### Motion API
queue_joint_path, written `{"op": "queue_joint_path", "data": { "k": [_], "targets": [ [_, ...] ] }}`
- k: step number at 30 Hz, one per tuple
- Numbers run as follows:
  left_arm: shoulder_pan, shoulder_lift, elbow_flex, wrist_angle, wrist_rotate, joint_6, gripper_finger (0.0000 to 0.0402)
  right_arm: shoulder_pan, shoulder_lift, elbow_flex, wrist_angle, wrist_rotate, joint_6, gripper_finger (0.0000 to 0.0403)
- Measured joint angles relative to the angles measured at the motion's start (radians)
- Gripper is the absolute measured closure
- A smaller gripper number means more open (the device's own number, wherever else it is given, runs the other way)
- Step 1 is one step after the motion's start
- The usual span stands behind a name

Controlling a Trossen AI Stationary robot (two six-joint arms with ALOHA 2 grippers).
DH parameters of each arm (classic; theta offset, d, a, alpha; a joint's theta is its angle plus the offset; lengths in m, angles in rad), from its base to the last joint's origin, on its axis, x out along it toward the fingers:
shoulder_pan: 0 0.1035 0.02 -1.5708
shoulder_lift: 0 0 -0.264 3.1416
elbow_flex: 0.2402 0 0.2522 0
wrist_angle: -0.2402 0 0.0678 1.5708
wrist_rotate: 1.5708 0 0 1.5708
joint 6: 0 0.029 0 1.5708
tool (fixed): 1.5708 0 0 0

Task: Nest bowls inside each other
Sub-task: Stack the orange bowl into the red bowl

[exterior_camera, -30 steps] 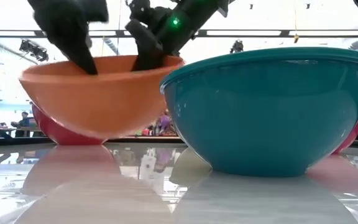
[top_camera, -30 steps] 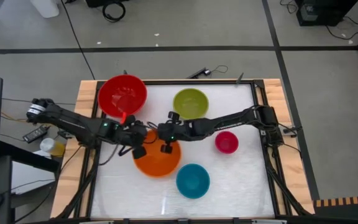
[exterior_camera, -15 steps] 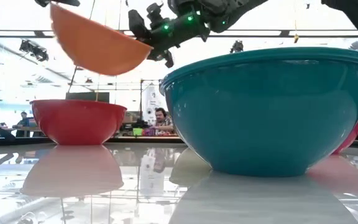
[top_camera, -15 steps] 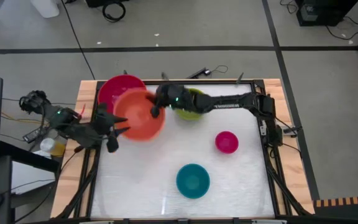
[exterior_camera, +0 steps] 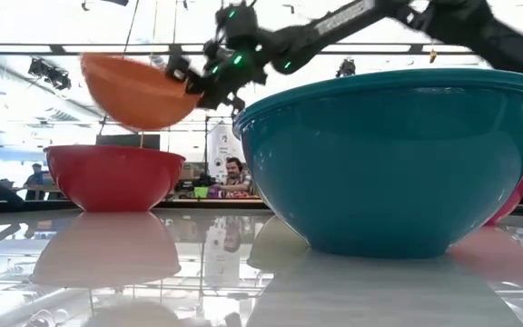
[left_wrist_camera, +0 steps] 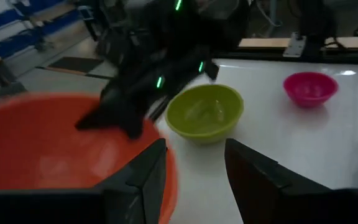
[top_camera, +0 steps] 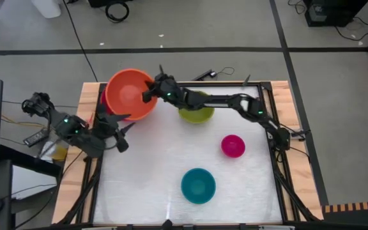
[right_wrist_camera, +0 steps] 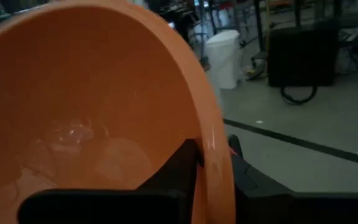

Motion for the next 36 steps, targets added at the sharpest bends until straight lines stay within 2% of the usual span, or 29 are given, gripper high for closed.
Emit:
{"op": "queue_joint_path", "data": {
  "k": [5, 9, 12, 19, 27, 36],
  "targets": [
    [0.0, 0.064, 0.0, -0.001, -0.011, -0.031, 0.0235, -0.012, 0.136, 0.204, -0.079, -0.016, 0.025, 0.0347],
    [0.0, 0.11, 0.0, -0.002, -0.011, -0.04, 0.0235, -0.02, 0.213, 0.334, -0.172, -0.063, 0.004, 0.0309],
    [0.0, 0.139, 0.0, -0.003, -0.01, -0.055, 0.0235, -0.027, 0.253, 0.372, -0.217, -0.082, 0.009, 0.0269],
    [-0.006, 0.195, 0.0, -0.011, -0.009, -0.078, 0.0235, -0.039, 0.24, 0.37, -0.218, -0.104, 0.055, 0.0191],
    [-0.002, 0.191, 0.0, -0.022, -0.009, -0.091, 0.0235, -0.014, 0.203, 0.373, -0.173, -0.118, -0.049, 0.0183],
    [-0.002, 0.193, -0.017, -0.05, 0.016, -0.123, 0.0235, 0.015, 0.098, 0.373, -0.385, -0.178, -0.201, 0.0183]
  ]
}}
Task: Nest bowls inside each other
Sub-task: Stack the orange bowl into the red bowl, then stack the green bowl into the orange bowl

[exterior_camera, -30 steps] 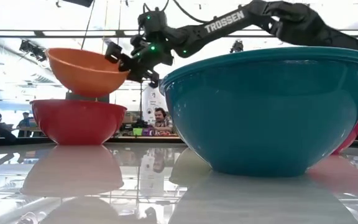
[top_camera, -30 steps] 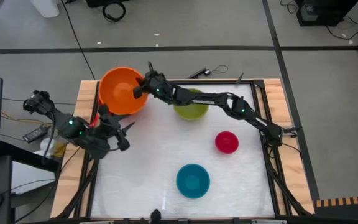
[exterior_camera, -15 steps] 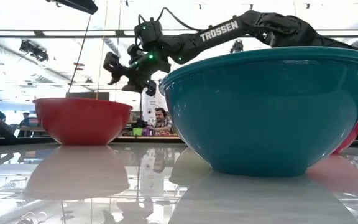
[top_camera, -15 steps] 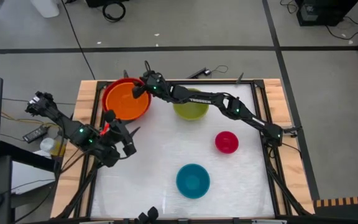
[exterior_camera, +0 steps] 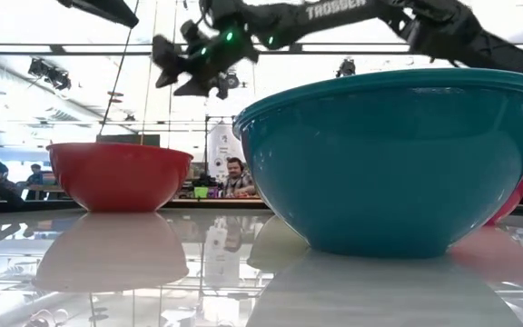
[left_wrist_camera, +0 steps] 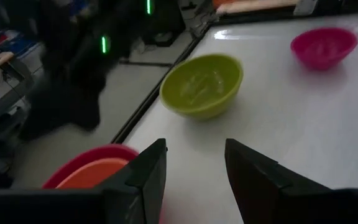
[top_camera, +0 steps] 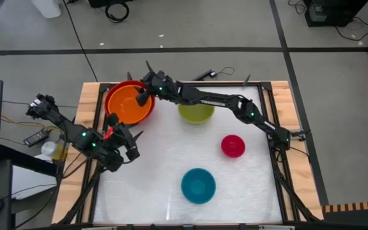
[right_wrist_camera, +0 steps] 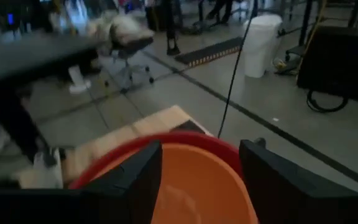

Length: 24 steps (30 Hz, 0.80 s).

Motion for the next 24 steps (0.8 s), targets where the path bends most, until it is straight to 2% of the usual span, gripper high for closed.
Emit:
{"op": "queue_joint_path", "data": {
  "k": [6, 10, 13, 20, 24],
  "targets": [
    [-0.001, -0.005, -0.036, -0.108, 0.003, -0.128, 0.0235, 0.013, -0.1, -0.057, -0.253, -0.059, -0.084, 0.0184],
    [-0.024, -0.022, -0.044, -0.148, 0.009, -0.198, 0.0235, 0.02, -0.189, -0.203, -0.304, -0.067, -0.09, 0.0184],
    [-0.051, -0.029, -0.044, -0.152, 0.01, -0.221, 0.0235, 0.028, -0.295, -0.388, -0.232, -0.067, -0.08, 0.0185],
    [-0.082, -0.028, -0.044, -0.151, 0.009, -0.234, 0.0235, 0.076, -0.629, -0.938, 0.104, -0.057, 0.006, 0.0197],
    [-0.069, -0.027, -0.044, -0.141, 0.008, -0.222, 0.0235, 0.126, -0.789, -1.181, 0.19, -0.045, 0.077, 0.0198]
  ]
}}
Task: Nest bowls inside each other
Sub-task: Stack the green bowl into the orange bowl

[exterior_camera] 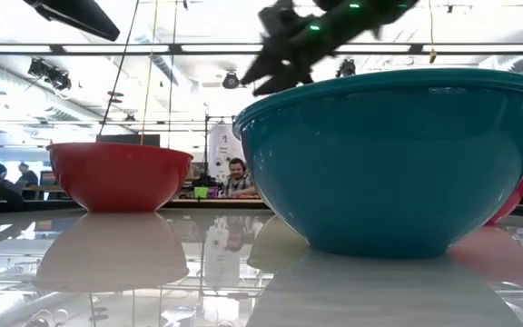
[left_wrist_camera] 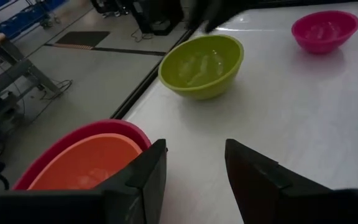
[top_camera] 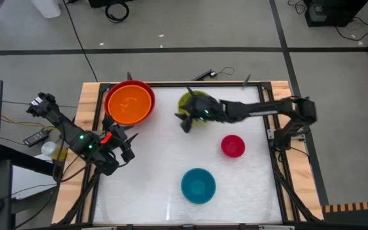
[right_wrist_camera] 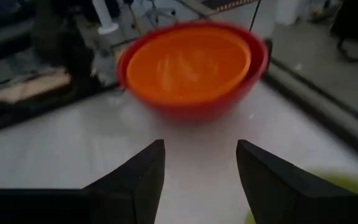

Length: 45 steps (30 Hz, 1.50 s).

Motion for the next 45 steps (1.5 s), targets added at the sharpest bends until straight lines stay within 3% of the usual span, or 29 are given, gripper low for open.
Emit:
{"op": "queue_joint_path", "data": {
  "k": [7, 15, 24, 28, 35, 40, 45],
  "targets": [
    [0.086, 0.028, 0.0, 0.091, 0.024, 0.048, 0.0235, 0.11, -0.164, -0.254, -0.005, 0.001, 0.124, 0.0198],
    [0.229, 0.131, -0.001, 0.37, 0.156, 0.365, 0.0235, 0.169, -0.25, -0.372, -0.112, 0.093, 0.207, 0.0198],
    [0.371, 0.315, -0.001, 0.622, 0.472, 0.687, 0.0235, 0.199, -0.259, -0.374, -0.235, -0.126, 0.226, 0.0198],
    [0.397, 0.421, -0.001, 0.825, 0.608, 0.77, 0.0235, 0.224, -0.266, -0.374, -0.276, -0.128, 0.254, 0.0198],
    [0.44, 0.573, -0.001, 1.166, 0.936, 0.814, 0.0235, 0.249, -0.267, -0.374, -0.389, -0.114, 0.277, 0.0198],
    [0.454, 0.651, 0.0, 1.21, 0.988, 0.79, 0.0235, 0.25, -0.267, -0.374, -0.407, 0.001, 0.264, 0.0198],
    [0.473, 0.681, 0.0, 1.218, 0.987, 0.777, 0.0235, 0.227, -0.266, -0.373, -0.328, 0.371, 0.296, 0.0198]
  ]
}}
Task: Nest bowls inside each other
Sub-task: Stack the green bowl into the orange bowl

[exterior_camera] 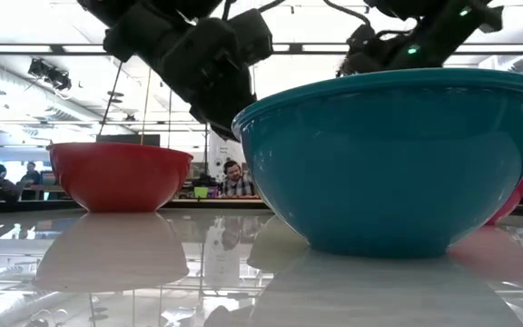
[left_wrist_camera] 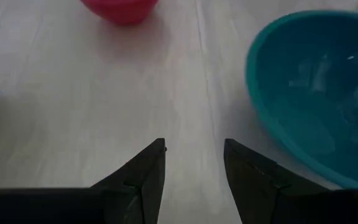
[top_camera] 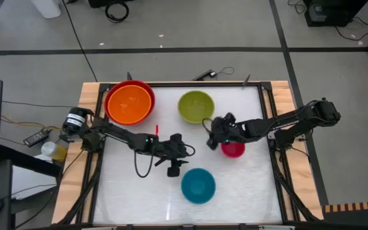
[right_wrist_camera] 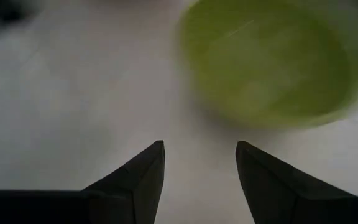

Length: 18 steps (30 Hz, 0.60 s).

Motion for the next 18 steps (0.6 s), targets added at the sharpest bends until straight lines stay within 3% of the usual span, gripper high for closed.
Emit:
{"op": "queue_joint_path", "data": {
  "k": [2, 4, 8, 12, 18],
  "targets": [
    [0.008, -0.001, 0.0, 0.002, 0.0, -0.011, 0.0235, -0.031, 0.001, 0.0, 0.027, 0.116, 0.066, 0.0198],
    [0.012, -0.008, 0.0, -0.012, 0.0, -0.018, 0.0235, -0.095, 0.0, 0.0, 0.044, 0.125, 0.119, 0.0198],
    [0.02, -0.031, 0.0, -0.046, -0.013, -0.009, 0.0235, -0.264, 0.026, 0.0, 0.049, -0.026, 0.185, 0.0198],
    [0.027, -0.081, 0.0, -0.129, -0.11, -0.008, 0.0235, -0.41, 0.082, 0.0, 0.062, -0.129, 0.191, 0.0198],
    [0.027, -0.19, 0.0, -0.279, -0.225, -0.021, 0.0235, -0.499, 0.177, 0.0, 0.11, -0.245, 0.13, 0.0199]
  ]
}}
